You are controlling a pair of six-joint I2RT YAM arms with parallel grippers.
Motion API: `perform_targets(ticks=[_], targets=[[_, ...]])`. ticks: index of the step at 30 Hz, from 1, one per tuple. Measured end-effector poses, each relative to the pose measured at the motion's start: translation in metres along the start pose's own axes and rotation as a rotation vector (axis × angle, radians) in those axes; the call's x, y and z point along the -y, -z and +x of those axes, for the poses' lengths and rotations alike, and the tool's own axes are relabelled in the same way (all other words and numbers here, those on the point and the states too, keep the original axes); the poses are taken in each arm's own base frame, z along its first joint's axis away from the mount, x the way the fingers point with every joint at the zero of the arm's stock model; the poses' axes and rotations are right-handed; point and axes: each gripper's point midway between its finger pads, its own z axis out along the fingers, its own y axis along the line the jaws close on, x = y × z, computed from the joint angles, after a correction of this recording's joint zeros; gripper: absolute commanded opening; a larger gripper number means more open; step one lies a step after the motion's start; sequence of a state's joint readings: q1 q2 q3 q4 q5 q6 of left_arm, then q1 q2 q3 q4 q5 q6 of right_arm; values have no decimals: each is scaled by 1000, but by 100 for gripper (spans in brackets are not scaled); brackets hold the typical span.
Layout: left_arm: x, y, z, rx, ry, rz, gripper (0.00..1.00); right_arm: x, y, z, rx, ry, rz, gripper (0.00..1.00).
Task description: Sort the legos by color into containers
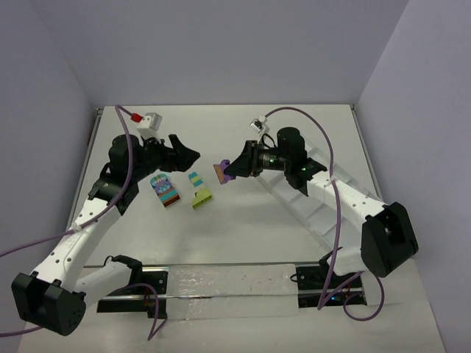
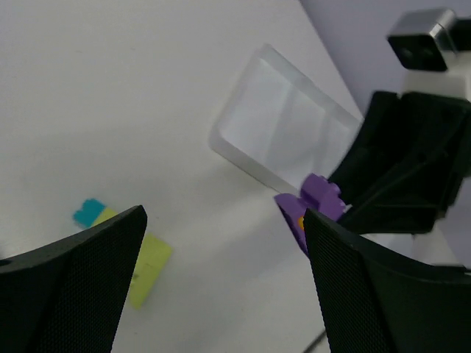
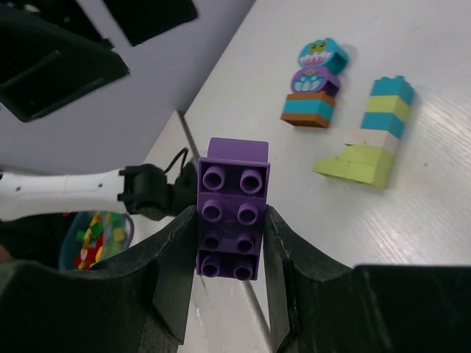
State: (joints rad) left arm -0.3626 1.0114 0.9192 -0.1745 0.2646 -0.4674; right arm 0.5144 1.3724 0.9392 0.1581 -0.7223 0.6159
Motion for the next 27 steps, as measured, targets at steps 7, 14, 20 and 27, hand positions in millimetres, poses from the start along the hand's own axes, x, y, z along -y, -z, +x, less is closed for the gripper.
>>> perform_targets(ticks=[7,14,20,27], targets=[[42,-10,20,-113,-3,290,88,-23,6,-3,-15,5,-137,0],[74,1,35,-188,-10,537,86,-40,13,-5,-28,17,-230,0],[89,13,37,-205,-21,650,74,-49,17,0,-55,25,-288,0],[100,19,34,-207,-25,736,66,-58,20,1,-70,43,-332,0]])
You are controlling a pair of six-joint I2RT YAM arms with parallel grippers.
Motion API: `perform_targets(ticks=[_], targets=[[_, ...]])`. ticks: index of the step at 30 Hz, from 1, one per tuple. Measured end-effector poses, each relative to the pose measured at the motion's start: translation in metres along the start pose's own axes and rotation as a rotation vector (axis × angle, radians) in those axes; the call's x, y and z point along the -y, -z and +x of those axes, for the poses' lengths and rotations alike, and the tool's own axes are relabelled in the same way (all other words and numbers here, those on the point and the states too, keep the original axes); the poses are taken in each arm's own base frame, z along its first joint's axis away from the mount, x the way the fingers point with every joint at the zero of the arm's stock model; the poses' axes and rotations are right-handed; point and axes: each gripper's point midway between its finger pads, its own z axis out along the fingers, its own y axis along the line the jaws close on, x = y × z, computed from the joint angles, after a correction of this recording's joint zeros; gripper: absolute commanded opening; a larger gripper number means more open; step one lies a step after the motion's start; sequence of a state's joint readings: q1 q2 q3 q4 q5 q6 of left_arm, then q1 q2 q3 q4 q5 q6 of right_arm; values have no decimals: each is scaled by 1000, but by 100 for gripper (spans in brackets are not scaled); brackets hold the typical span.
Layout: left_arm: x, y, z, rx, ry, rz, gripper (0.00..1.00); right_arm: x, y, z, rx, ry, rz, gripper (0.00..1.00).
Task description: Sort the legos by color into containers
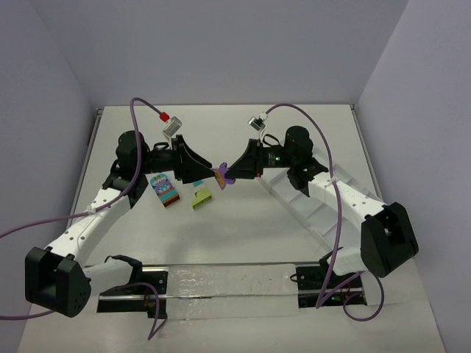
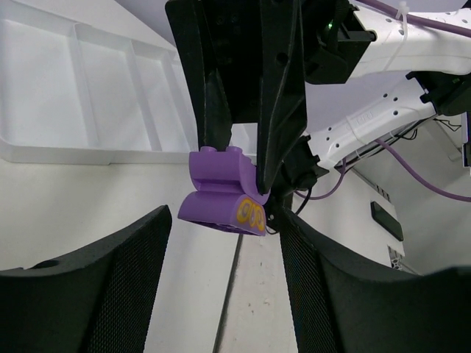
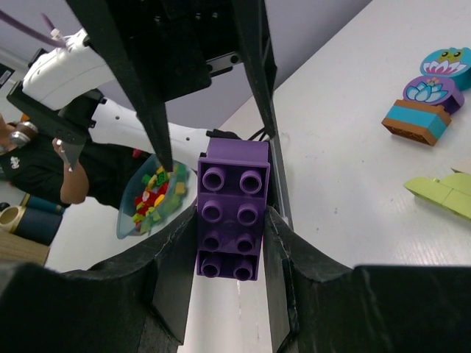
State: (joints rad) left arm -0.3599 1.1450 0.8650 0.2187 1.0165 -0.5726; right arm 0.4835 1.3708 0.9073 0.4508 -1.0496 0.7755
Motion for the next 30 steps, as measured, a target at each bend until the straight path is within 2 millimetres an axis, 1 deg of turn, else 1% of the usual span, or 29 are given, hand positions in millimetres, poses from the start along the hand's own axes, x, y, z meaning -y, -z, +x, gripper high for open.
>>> perform_targets(ticks=[4,7,11,17,21,23,25,29,30], targets=[[-5,-3,4,-15,26,12,63,-4,0,0,-6,3,-17,0],[-8,-5,5,-20,39,12,62,-6,0,0,-7,4,-25,0],[-7,-5,6,-23,39,16,58,-8,0,-1,-7,3,-32,0],[-3,-4,6,-29,32,37,55,-9,0,-2,-3,3,-39,0],[2,-4,5,-27,26,63,48,-8,-1,-3,-1,2,-42,0],[2,-4,5,-26,30,69,46,-9,-1,-3,-3,2,-48,0],[3,-4,5,-28,40,78,41,-10,-1,-2,-7,4,-54,0],[2,-6,6,-33,55,91,42,-10,-1,-1,-10,3,-55,0],[2,-6,6,-34,57,94,46,-10,-1,-1,-11,2,-55,0]])
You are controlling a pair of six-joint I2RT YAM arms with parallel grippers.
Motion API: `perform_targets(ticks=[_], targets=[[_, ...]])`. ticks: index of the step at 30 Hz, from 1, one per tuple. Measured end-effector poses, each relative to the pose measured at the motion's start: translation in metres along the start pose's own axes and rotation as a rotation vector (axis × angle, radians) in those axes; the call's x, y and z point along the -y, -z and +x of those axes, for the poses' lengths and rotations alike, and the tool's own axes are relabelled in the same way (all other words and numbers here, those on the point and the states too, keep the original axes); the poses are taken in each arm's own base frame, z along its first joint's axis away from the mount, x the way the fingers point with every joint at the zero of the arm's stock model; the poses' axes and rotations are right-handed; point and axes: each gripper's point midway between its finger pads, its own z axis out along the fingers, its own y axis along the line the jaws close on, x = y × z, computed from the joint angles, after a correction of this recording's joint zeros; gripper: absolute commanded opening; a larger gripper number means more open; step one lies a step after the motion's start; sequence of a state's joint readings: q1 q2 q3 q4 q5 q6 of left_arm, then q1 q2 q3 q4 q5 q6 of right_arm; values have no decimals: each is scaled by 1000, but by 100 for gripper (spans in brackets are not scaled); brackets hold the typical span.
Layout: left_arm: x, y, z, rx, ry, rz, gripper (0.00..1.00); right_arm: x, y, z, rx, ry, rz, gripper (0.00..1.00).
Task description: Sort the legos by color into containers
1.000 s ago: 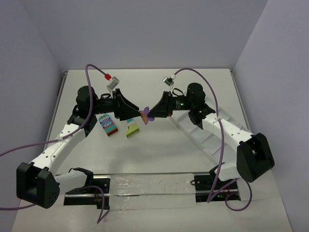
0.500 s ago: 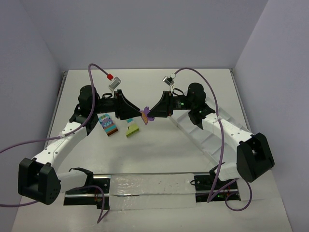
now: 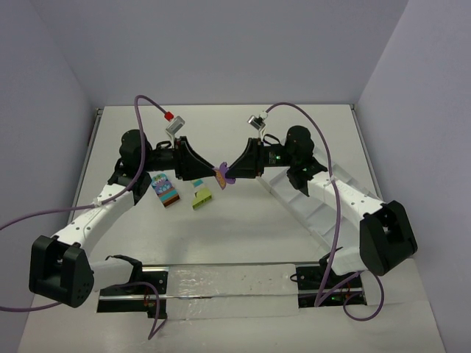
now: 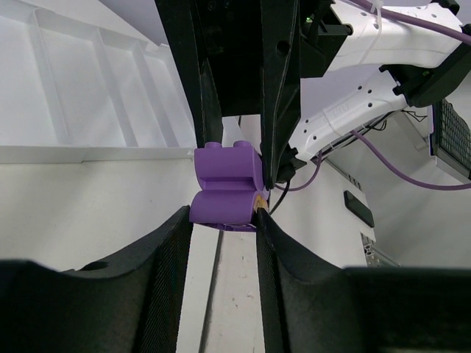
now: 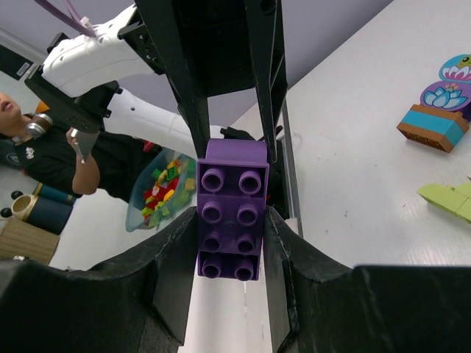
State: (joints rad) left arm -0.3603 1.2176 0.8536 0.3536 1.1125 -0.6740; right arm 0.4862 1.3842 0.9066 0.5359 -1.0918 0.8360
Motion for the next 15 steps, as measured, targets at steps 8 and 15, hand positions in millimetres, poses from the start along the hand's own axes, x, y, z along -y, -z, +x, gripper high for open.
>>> perform_targets(ticks=[8,15], targets=[[6,-5,6,-26,9,37,64,2,-4,3,-5,-8,2,0],[3,-7,10,-42,50,45,0,2,-6,7,-22,10,-11,0]])
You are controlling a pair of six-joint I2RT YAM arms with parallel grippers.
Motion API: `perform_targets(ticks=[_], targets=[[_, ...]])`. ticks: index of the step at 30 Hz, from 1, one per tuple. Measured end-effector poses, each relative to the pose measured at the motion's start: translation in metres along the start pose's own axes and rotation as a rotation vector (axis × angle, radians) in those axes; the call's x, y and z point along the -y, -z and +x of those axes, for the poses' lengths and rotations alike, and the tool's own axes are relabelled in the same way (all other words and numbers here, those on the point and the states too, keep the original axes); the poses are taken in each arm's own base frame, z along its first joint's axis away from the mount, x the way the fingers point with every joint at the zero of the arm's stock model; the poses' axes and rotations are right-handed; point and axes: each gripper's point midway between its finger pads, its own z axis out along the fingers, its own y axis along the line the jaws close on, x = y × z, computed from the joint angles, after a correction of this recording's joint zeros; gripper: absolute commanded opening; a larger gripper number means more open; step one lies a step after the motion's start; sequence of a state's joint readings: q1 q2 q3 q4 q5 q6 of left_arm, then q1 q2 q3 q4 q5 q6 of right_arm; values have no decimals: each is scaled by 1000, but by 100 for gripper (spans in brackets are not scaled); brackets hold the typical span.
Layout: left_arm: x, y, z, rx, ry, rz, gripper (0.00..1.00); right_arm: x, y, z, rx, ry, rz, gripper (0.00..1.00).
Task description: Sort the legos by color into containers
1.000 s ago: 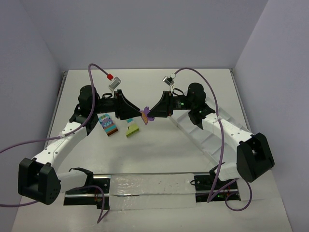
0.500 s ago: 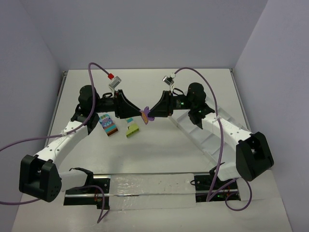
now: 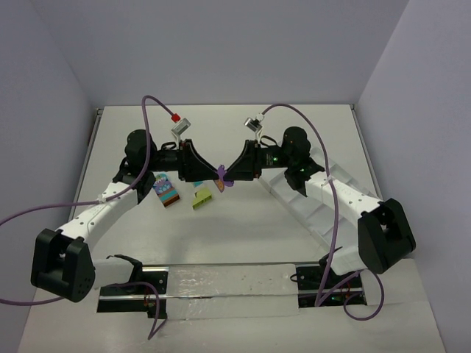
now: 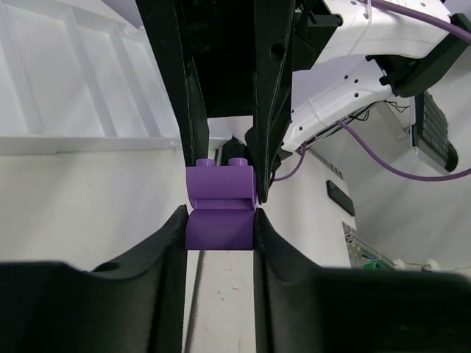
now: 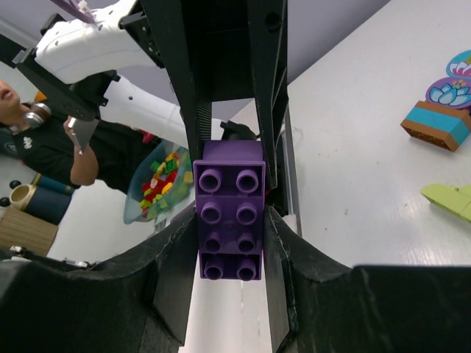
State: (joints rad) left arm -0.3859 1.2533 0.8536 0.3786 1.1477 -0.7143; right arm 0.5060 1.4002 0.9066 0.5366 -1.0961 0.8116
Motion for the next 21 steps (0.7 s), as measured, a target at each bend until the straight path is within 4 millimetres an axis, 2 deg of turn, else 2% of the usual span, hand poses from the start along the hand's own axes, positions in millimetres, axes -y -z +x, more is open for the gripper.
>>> perform_targets(ticks=[4,10,15,21], targets=[[-1,0,1,-5,0,1,0,2,0,0,0,9,4,0],[-9,-1,5,-1,-2,-49,0,17,12,-5,26,3,69,0],[-3,2,6,-6,-40,-49,0,73,61,-32,172,-82,327,0],[-5,1,6,-5,-40,-53,0,117,98,-38,250,-137,655,0]])
